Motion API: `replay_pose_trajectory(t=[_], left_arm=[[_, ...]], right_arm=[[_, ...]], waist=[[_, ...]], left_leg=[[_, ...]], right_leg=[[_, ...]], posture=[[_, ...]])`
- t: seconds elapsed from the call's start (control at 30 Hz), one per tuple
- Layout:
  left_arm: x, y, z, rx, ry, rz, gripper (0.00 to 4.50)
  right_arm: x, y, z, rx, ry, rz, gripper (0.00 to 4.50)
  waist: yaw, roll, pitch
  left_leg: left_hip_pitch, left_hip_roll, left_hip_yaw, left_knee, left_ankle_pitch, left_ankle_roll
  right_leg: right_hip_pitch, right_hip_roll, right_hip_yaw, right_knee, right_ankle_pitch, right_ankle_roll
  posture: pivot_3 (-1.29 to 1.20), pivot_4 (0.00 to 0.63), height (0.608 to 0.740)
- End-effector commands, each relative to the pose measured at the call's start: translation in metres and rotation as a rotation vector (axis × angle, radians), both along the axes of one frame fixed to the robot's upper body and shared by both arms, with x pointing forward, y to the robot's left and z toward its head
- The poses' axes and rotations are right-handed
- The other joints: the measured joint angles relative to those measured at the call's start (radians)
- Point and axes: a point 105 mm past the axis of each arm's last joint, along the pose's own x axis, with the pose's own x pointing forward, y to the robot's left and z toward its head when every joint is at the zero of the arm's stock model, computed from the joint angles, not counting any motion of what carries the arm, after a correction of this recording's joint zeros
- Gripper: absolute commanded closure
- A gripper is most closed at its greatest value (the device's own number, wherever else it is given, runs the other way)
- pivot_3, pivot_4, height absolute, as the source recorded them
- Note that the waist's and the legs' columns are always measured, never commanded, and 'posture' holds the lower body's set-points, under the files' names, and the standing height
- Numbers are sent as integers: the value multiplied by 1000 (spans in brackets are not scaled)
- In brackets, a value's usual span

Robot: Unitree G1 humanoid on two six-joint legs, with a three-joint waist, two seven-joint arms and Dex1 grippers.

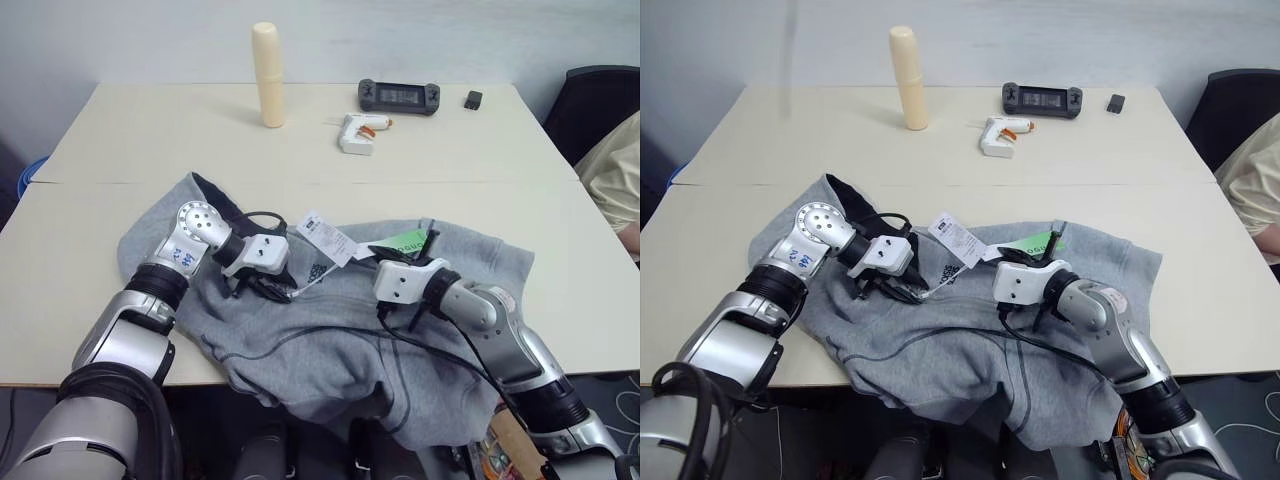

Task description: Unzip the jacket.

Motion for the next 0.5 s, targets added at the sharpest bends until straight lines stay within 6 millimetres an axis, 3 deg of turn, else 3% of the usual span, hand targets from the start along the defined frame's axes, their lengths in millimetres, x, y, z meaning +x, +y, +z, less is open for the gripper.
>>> replay_pose_trajectory(t=[0.03,0.2,0.5], left_arm=[[-5,32,-46,209,89,91,2991],[-5,32,-45,172,123,117,2991],[-9,30,-39,102,185,131,2991]], right_arm=[[-1,-8,22,116,-47,-72,4500],[-4,-17,24,197,-30,-160,4500],[-13,-93,39,337,-86,-483,4500]], waist=[[0,0,-2],[0,4,-8],[2,4,-8]], left_leg=[[3,0,0,-1,0,0],[12,1,-2,-2,-1,1],[11,0,-3,-2,-1,1]], right_leg=[[2,0,0,0,0,0],[13,-4,3,-6,0,-1],[12,-5,3,-5,0,-1]], posture=[[0,150,740],[0,150,740],[0,150,740]])
